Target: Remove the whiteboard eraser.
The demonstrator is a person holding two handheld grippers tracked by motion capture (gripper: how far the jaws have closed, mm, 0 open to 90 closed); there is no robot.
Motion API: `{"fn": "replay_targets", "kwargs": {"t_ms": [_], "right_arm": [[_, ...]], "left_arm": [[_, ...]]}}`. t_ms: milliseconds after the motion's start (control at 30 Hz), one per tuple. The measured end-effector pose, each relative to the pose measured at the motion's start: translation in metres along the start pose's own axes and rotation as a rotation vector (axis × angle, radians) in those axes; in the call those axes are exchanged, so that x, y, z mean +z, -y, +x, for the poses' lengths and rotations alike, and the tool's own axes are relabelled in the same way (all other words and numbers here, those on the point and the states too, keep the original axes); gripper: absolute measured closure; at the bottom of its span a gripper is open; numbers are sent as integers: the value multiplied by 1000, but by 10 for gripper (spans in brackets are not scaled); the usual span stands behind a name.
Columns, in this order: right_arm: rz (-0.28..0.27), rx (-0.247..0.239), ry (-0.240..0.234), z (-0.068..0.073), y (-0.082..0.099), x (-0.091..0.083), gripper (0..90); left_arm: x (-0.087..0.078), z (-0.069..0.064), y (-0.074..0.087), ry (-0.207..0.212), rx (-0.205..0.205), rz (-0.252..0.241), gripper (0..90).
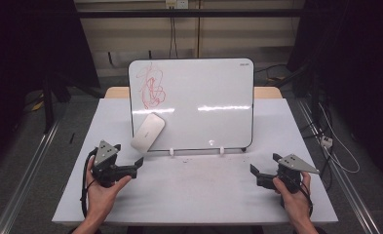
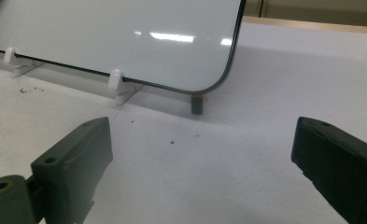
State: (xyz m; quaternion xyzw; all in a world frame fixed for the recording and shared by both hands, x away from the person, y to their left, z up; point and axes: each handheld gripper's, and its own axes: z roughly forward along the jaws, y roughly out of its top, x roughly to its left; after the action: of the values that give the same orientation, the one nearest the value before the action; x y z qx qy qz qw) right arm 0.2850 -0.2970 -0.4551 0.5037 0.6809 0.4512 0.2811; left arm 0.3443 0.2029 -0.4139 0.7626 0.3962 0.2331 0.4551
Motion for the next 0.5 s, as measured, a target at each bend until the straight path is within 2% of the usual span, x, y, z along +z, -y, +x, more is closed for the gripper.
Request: {"fn": "replay_targets", "kwargs": {"t_ms": [67,167,200,300,333,367,500], "right_arm": [[1,-3,-1,0,0,0,52],[1,-3,-2,1,0,0,52],[1,-3,-2,1,0,0,52],[1,-8,-5,2,0,0,51],[2,-9,-5,2,0,1,51],[4,-10,-5,1,0,1,51],[7,-7,-4,1,-1,3,50]], "left_arm": [[5,-2,-3,-1,30,27,64],[9,-5,-5,-6,42,33,63],[11,-5,-6,-9,62,41,63],[16,-8,-13,-38,99,52,67],[19,-9,-18,-69,140,61,68],[19,-9,-18,-69,140,61,67],[27,-9,-30,-98,198,81,74]]}}
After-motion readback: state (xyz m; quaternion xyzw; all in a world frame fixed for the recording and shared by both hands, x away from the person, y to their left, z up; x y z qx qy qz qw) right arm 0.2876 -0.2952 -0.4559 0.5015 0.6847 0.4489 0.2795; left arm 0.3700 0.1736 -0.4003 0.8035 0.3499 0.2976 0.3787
